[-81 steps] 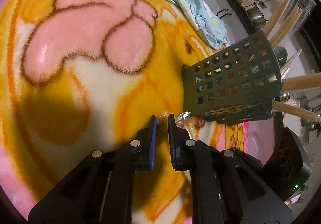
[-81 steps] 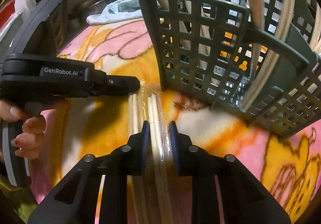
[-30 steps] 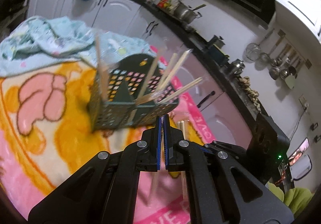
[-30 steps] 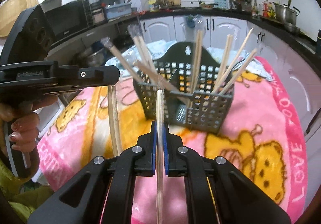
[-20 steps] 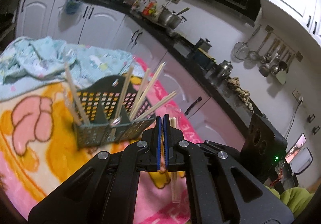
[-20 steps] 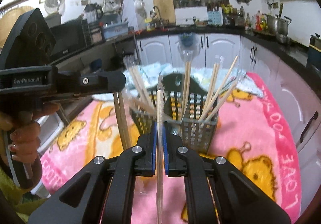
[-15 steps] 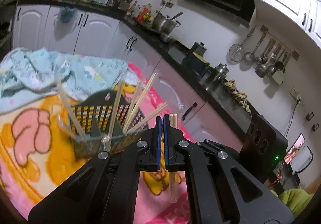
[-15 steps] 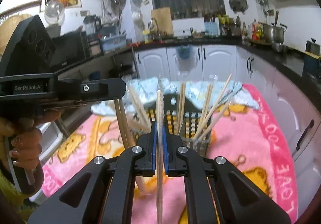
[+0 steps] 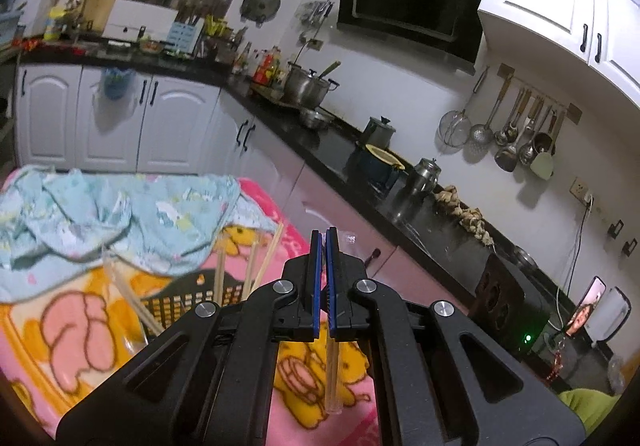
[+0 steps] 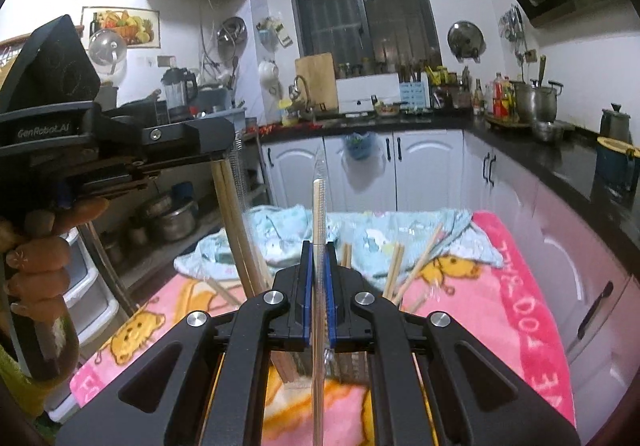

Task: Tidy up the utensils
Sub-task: 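Lift both held chopsticks upright and carry them over the green caddy, then open both grippers to release the chopsticks into the caddy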

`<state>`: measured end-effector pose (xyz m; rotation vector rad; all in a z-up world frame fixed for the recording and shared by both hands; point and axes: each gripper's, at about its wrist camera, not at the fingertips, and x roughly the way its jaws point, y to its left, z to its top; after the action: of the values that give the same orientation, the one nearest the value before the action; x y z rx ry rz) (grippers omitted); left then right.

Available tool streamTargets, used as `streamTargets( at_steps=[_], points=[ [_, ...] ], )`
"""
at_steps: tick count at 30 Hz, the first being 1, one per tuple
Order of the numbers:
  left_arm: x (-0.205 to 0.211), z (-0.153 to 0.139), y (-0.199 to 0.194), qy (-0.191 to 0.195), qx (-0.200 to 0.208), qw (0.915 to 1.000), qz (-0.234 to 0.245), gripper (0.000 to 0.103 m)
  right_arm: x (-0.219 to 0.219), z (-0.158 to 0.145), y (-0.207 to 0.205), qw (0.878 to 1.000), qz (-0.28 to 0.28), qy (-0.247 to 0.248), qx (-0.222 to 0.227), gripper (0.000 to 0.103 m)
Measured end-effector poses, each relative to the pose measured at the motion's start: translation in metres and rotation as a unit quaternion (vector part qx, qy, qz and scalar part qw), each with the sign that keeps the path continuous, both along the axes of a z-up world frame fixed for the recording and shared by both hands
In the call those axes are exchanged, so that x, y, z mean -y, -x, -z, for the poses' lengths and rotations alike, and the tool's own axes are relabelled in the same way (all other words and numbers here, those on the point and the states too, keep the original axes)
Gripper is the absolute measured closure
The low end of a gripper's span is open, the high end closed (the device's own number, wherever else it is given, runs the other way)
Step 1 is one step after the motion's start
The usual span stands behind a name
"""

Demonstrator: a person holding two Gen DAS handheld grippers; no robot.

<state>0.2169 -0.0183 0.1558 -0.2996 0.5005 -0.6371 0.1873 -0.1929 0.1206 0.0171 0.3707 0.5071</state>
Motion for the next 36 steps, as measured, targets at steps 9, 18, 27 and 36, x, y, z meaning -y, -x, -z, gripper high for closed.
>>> streamTargets(
  at_steps=[9, 18, 27, 36],
  points=[
    [-0.007, -0.025, -0.014, 0.0, 0.026, 0.9994, -0.023, 0.103, 0.001, -0.028, -0.016, 0.998, 0.0, -0.036, 0.059, 0.097],
    [-0.016, -0.032, -0.034, 0.007, 0.031, 0.9986, -0.043, 0.103, 0.005, -0.053, -0.04, 0.99, 0.011, -0.079, 0.112, 0.097],
    [-0.021, -0.021, -0.056, 0.011, 0.018, 0.9983, -0.055, 0.103, 0.001, -0.054, -0.065, 0.985, 0.036, -0.081, 0.146, 0.097],
    [-0.022, -0.002, -0.067, -0.011, 0.019, 0.9967, -0.078, 0.103, -0.001, -0.026, -0.087, 0.985, 0.058, -0.067, 0.145, 0.097]
  ],
)
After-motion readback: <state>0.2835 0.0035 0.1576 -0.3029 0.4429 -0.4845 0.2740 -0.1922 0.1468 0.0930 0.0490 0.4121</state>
